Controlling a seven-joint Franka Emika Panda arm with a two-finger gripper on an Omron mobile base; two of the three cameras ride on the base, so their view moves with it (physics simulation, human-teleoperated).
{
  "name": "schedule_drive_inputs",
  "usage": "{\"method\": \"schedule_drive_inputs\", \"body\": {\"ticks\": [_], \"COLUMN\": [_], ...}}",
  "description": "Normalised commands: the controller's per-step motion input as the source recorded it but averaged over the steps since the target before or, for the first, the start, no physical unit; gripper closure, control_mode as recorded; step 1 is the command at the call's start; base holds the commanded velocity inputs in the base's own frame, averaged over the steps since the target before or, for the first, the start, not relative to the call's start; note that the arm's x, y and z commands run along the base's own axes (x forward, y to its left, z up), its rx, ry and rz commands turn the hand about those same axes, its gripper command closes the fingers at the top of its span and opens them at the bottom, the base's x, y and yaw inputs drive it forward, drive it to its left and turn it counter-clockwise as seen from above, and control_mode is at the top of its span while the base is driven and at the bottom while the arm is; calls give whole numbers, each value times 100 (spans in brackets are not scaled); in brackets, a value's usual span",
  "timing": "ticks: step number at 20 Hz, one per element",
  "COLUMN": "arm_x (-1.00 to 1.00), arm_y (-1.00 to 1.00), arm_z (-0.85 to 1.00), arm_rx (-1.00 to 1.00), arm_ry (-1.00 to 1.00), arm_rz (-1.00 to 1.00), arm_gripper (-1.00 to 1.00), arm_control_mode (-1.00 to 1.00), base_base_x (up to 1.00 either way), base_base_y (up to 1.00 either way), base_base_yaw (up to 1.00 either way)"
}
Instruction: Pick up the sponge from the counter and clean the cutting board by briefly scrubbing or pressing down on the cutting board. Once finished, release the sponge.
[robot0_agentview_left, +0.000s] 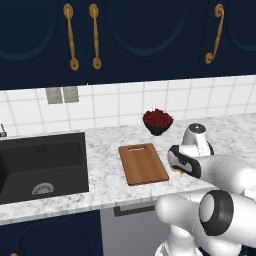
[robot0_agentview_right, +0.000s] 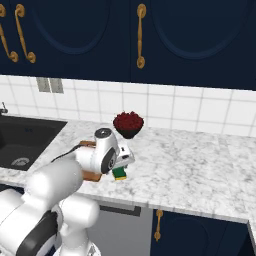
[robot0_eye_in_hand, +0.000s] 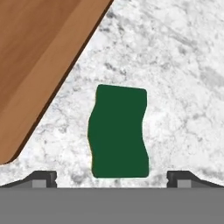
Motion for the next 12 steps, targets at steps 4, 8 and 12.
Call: {"method": "schedule_drive_inputs", "body": {"ticks": [4, 8, 12], "arm_x": [23, 19, 14], "arm_y": [0, 0, 0], "arm_z": [-23, -20, -22], "arm_rx": [0, 0, 0], "arm_ry": [6, 5, 5], "arm_rz": [0, 0, 0], "arm_gripper": [-100, -100, -100], "arm_control_mode": [-100, -100, -100], "base_base_x": [0, 0, 0], "base_base_y": [0, 0, 0], "base_base_yaw": [0, 0, 0]}}
